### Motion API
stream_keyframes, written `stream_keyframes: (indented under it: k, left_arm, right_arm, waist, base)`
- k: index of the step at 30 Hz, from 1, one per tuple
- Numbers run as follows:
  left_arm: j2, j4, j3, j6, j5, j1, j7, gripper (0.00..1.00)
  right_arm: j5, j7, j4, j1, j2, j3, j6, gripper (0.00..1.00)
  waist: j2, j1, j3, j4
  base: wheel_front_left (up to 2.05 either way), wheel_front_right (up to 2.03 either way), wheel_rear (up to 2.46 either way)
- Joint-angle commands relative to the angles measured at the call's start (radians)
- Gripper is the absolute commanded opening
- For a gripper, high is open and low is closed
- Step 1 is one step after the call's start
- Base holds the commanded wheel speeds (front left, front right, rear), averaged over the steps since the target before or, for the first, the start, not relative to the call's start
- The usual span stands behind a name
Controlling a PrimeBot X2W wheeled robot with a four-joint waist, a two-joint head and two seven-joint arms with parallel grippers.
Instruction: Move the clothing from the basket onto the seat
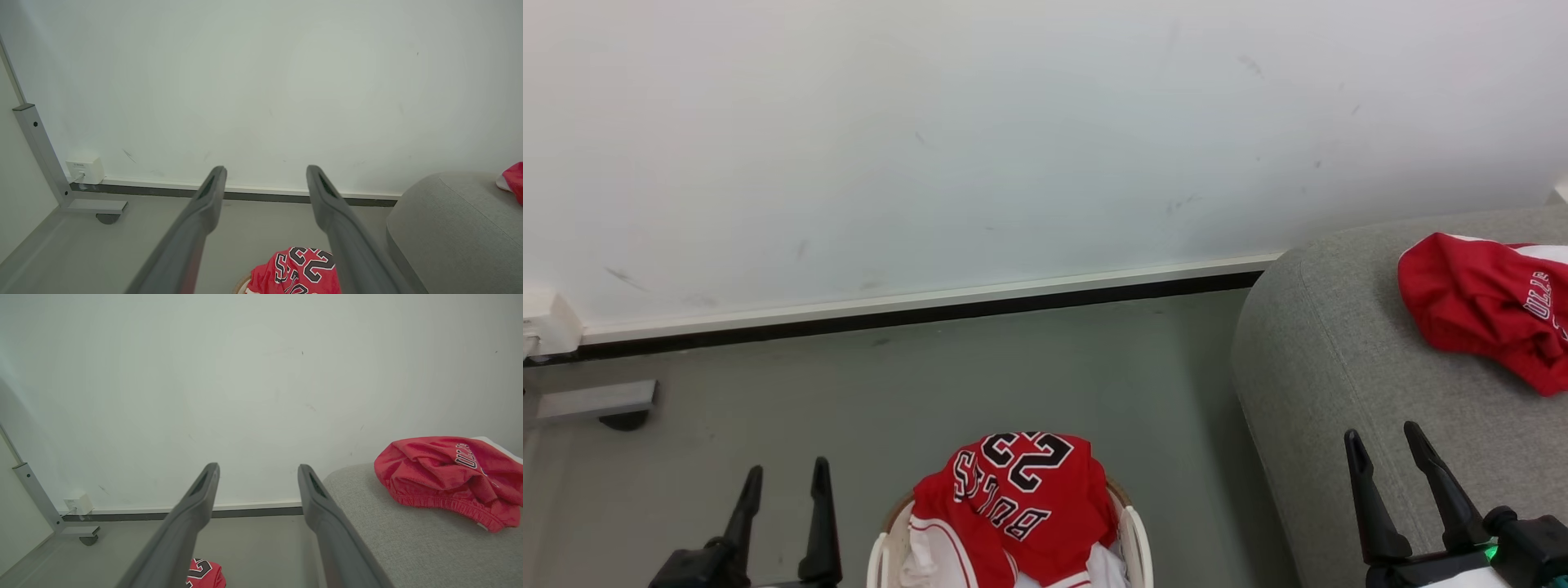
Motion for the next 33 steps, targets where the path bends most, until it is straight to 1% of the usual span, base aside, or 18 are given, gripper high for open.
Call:
stream_keyframes:
  k: [1, 6, 16, 23, 33]
  left_arm:
    - [-0.006, 0.006, 0.012, -0.009, 0.016, 0.006, 0.000, 1.00]
    - [-0.017, 0.011, 0.032, -0.028, 0.038, -0.003, 0.000, 1.00]
    - [-0.023, 0.015, 0.045, -0.042, 0.043, -0.009, 0.000, 1.00]
    - [-0.024, 0.013, 0.035, -0.032, 0.019, -0.012, 0.000, 1.00]
    - [-0.024, 0.025, 0.015, -0.027, 0.018, -0.022, 0.000, 1.00]
  right_arm:
    - [-0.013, 0.001, 0.003, 0.007, -0.001, -0.002, 0.000, 1.00]
    - [-0.009, 0.001, 0.001, -0.008, -0.006, 0.010, 0.000, 1.00]
    - [0.002, 0.001, -0.004, -0.014, -0.001, 0.022, 0.000, 1.00]
    - [0.009, 0.001, -0.004, -0.018, -0.006, 0.030, 0.000, 1.00]
    - [0.011, 0.001, -0.004, -0.028, -0.016, 0.027, 0.000, 1.00]
  waist:
    - [0.0000, 0.0001, 0.001, 0.000]
    - [0.0000, 0.0001, 0.001, -0.003]
    - [0.0000, 0.0001, 0.000, -0.007]
    - [0.0000, 0.0001, 0.001, -0.011]
    - [0.0000, 0.0001, 0.011, -0.030]
  base:
    - [0.00, 0.00, 0.00]
    - [0.00, 0.00, 0.00]
    - [0.00, 0.00, 0.00]
    - [0.00, 0.00, 0.00]
    - [0.00, 0.00, 0.00]
